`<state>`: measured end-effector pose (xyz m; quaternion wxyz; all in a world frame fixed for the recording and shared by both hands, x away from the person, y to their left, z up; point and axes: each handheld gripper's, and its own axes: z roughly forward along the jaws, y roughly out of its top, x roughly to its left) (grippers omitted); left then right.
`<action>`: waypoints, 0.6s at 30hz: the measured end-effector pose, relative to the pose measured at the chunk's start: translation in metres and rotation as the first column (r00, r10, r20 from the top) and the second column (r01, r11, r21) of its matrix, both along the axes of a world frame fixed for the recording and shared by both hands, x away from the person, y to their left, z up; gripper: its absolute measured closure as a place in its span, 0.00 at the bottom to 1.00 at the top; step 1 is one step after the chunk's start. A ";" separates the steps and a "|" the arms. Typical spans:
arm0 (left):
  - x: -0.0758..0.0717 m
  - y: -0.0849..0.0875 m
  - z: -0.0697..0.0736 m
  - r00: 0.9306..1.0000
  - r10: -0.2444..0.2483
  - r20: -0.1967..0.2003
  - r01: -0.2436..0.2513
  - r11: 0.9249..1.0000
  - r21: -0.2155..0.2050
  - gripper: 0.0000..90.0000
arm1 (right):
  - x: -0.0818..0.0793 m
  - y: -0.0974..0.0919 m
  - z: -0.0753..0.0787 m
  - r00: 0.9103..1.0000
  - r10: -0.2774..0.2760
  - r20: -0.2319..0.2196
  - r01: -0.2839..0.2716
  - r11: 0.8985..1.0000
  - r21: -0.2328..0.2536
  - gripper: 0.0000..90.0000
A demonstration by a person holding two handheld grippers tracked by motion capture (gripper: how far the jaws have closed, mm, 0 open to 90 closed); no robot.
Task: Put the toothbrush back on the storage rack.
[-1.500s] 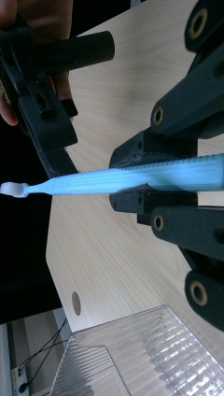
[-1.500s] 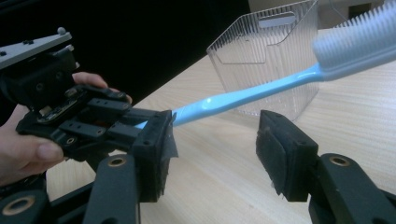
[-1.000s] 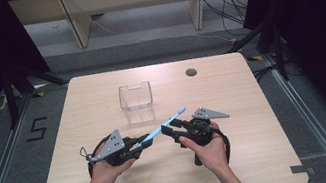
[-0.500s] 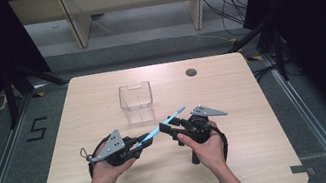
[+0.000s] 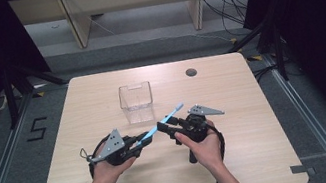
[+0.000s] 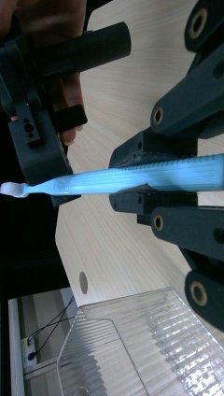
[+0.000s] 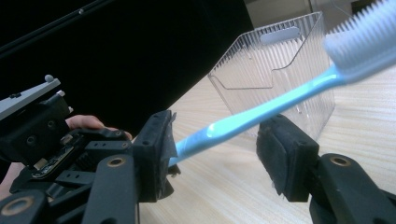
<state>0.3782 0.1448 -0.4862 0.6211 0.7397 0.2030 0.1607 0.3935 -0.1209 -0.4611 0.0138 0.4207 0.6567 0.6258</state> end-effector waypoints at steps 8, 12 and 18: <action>-0.001 -0.006 -0.004 1.000 -0.018 0.004 0.018 1.000 -0.010 0.86 | 0.003 0.000 -0.002 1.000 -0.007 0.023 0.007 1.000 -0.010 0.54; -0.002 -0.006 -0.003 1.000 -0.008 -0.002 0.008 1.000 0.007 0.86 | 0.002 0.000 -0.003 0.999 -0.010 0.032 0.011 1.000 -0.021 0.61; -0.004 -0.012 -0.006 1.000 -0.023 -0.007 0.023 0.999 0.038 0.84 | 0.002 -0.002 -0.001 0.999 0.004 0.041 -0.005 1.000 0.022 0.79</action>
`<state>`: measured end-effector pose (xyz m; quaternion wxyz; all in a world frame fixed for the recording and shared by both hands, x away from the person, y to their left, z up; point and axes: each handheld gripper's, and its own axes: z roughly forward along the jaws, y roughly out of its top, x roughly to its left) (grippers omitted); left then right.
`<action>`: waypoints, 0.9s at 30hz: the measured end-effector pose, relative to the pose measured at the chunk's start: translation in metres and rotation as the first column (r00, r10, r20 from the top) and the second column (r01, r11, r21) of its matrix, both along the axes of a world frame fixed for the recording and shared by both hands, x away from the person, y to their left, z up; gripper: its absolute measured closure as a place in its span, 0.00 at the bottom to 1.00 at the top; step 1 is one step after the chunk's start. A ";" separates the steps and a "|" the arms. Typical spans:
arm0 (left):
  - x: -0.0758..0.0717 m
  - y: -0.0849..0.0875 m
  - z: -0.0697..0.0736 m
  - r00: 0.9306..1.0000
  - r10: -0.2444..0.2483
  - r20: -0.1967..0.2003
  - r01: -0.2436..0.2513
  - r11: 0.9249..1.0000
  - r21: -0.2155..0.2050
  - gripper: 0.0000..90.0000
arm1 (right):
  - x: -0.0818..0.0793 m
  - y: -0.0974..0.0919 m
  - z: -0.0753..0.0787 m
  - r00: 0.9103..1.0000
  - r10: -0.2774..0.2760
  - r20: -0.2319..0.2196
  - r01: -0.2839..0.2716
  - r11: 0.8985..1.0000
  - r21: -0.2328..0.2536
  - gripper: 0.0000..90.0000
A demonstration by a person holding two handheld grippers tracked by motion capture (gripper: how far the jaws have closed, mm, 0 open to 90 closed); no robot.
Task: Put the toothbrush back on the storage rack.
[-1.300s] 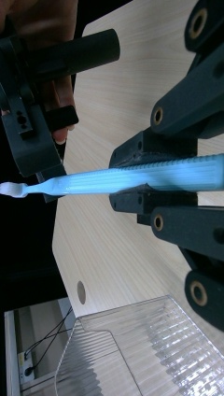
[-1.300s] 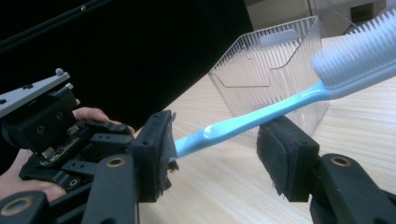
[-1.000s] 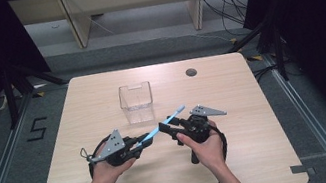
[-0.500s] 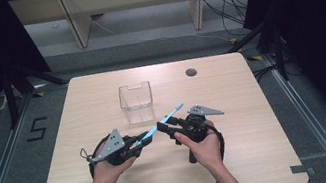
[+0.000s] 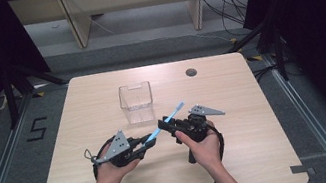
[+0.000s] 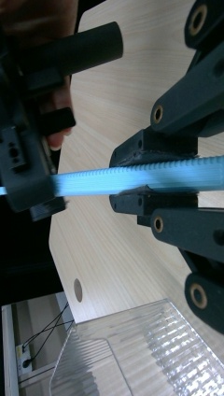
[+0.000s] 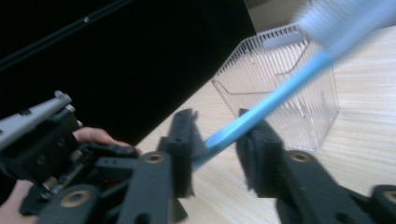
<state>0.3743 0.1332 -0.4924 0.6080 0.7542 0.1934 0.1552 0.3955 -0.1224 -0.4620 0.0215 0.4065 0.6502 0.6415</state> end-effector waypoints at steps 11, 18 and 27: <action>-0.004 -0.001 0.006 1.000 -0.022 0.009 0.022 1.000 0.009 0.64 | -0.003 -0.008 0.008 0.999 0.016 0.045 -0.013 0.998 -0.066 0.96; -0.005 0.008 0.014 1.000 -0.004 0.016 0.004 1.000 0.007 0.62 | -0.004 -0.011 0.017 0.997 0.015 0.079 -0.005 0.992 -0.124 0.96; -0.009 0.015 0.014 1.000 0.018 0.002 -0.018 1.000 0.005 0.55 | -0.004 -0.016 0.025 0.990 0.008 0.144 0.020 0.981 -0.192 0.96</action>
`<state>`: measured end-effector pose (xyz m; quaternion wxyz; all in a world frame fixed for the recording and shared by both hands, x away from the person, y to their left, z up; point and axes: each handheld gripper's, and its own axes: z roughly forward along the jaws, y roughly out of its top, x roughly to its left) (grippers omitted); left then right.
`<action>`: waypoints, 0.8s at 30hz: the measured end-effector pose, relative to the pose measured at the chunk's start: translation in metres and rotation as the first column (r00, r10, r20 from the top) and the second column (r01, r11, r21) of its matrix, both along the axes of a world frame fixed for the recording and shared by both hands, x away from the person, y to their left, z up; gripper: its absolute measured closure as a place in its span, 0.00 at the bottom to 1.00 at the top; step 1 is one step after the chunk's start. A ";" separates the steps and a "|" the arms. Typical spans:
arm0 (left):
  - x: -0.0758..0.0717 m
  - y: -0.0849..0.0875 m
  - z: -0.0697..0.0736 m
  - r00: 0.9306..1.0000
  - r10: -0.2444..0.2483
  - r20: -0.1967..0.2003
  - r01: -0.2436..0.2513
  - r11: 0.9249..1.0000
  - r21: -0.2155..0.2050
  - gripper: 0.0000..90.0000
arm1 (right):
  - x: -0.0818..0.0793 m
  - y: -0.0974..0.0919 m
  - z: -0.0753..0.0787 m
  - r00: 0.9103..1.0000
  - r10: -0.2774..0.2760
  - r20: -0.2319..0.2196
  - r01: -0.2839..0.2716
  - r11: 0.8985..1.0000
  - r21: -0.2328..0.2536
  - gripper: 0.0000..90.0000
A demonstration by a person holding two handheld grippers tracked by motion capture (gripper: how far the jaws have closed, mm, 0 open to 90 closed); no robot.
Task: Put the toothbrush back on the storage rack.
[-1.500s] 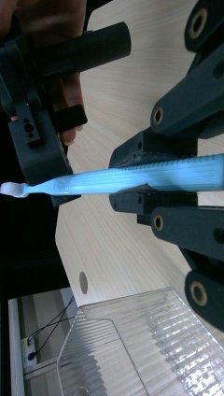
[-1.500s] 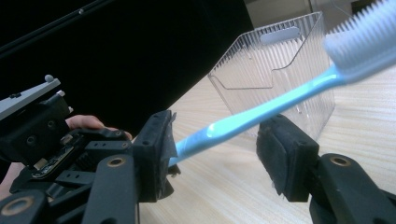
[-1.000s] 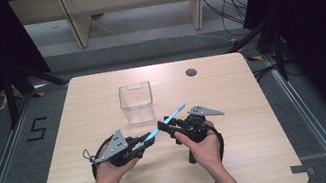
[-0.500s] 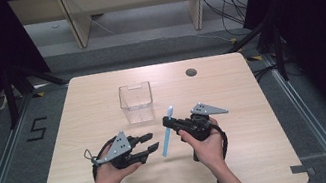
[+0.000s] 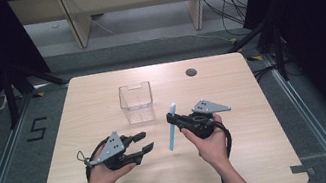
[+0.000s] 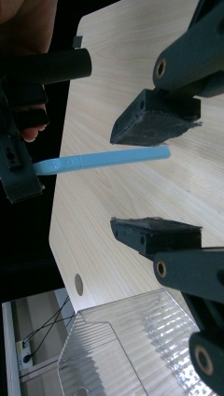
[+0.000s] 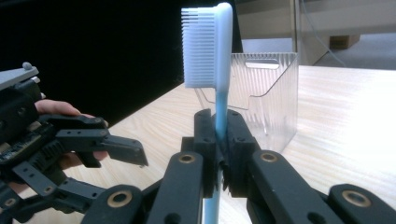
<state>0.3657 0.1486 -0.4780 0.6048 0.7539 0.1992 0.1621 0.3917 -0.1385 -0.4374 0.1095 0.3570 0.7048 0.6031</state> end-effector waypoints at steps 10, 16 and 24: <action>-0.004 0.009 -0.002 1.000 0.017 -0.004 -0.017 1.000 0.003 0.51 | 0.002 0.002 0.007 0.998 -0.020 0.067 0.023 0.998 -0.056 0.96; -0.005 0.013 -0.002 0.999 0.035 -0.018 -0.034 0.999 0.013 0.49 | 0.004 0.003 0.009 0.992 -0.030 0.126 0.040 0.996 -0.079 0.96; 0.003 -0.005 0.009 0.999 0.033 -0.040 -0.032 0.999 0.017 0.43 | 0.001 0.010 0.016 0.987 -0.035 0.155 0.048 0.995 -0.083 0.96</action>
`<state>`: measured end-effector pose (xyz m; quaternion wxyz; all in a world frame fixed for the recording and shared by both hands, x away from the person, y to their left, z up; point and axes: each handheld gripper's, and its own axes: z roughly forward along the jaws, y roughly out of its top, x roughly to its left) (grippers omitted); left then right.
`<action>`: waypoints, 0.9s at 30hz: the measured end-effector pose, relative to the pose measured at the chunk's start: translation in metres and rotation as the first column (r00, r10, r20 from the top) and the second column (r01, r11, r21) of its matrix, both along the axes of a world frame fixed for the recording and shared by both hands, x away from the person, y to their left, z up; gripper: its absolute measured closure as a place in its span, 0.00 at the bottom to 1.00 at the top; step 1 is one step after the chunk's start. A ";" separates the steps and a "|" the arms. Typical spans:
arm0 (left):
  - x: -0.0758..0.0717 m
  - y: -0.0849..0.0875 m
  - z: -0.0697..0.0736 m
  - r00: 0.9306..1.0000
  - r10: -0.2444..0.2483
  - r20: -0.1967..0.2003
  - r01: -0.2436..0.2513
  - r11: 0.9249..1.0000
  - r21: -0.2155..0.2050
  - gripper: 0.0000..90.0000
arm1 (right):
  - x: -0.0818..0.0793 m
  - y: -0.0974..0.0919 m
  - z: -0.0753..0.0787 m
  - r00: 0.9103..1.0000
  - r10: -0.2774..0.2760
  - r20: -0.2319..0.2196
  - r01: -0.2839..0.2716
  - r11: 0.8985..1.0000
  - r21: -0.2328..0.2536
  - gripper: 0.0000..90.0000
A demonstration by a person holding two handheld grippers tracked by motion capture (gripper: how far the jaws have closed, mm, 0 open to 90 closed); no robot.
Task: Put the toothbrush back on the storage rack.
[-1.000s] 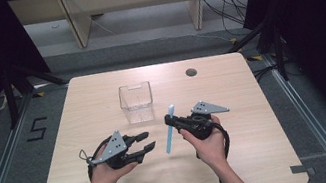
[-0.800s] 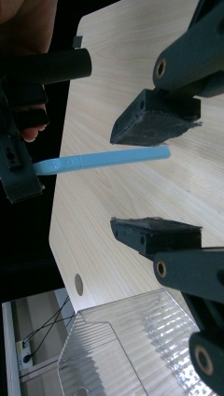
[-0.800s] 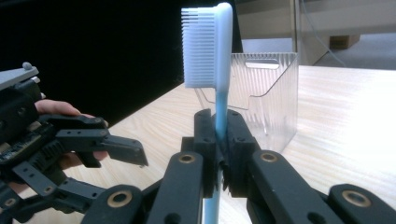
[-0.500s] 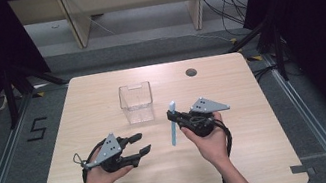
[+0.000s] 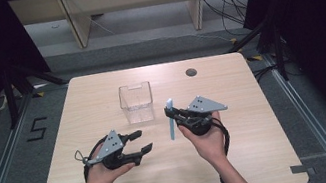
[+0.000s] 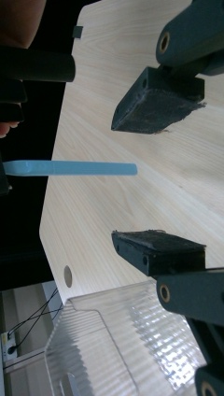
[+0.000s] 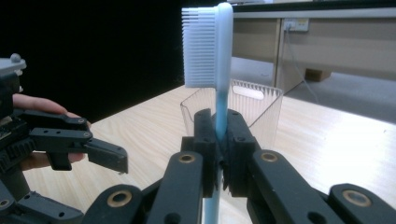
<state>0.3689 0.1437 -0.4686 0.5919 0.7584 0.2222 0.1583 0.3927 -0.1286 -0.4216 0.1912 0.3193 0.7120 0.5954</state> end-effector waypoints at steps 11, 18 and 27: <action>0.020 -0.041 0.015 0.999 0.010 -0.031 -0.010 1.000 0.019 0.51 | -0.002 0.013 0.003 0.998 -0.027 0.055 0.030 0.998 -0.046 0.95; 0.028 -0.054 0.019 0.999 0.025 -0.032 -0.025 1.000 0.005 0.56 | -0.003 0.016 0.003 0.998 -0.043 0.037 0.044 0.999 -0.027 0.96; 0.032 -0.058 0.019 1.000 0.024 -0.017 -0.024 1.000 -0.002 0.68 | -0.002 0.019 0.002 0.998 -0.038 0.057 0.039 0.999 -0.022 0.95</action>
